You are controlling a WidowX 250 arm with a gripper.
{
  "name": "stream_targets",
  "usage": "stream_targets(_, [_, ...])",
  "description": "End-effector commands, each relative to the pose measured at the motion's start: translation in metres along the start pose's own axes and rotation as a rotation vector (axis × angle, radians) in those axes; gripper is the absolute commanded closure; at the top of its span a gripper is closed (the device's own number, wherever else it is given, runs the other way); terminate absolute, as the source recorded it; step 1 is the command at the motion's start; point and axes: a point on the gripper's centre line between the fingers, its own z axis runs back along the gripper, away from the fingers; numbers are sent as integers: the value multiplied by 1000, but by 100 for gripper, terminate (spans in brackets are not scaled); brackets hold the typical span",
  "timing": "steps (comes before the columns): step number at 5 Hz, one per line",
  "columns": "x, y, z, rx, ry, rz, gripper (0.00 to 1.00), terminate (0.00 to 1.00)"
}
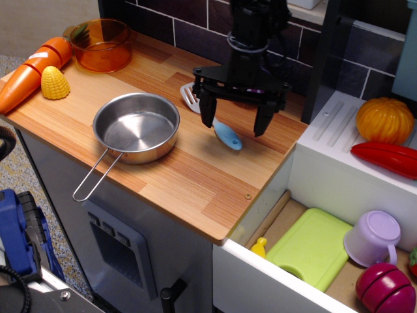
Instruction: Put spatula in pan
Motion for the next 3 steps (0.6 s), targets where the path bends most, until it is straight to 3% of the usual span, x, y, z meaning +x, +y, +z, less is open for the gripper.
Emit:
stream_targets(1, [13,0,7,28,-34,76,0,0])
stream_targets(2, [10,-4,0,57,-11,117,0,0])
stream_targets(3, [6,-5,-6,69,-27,127,0,0])
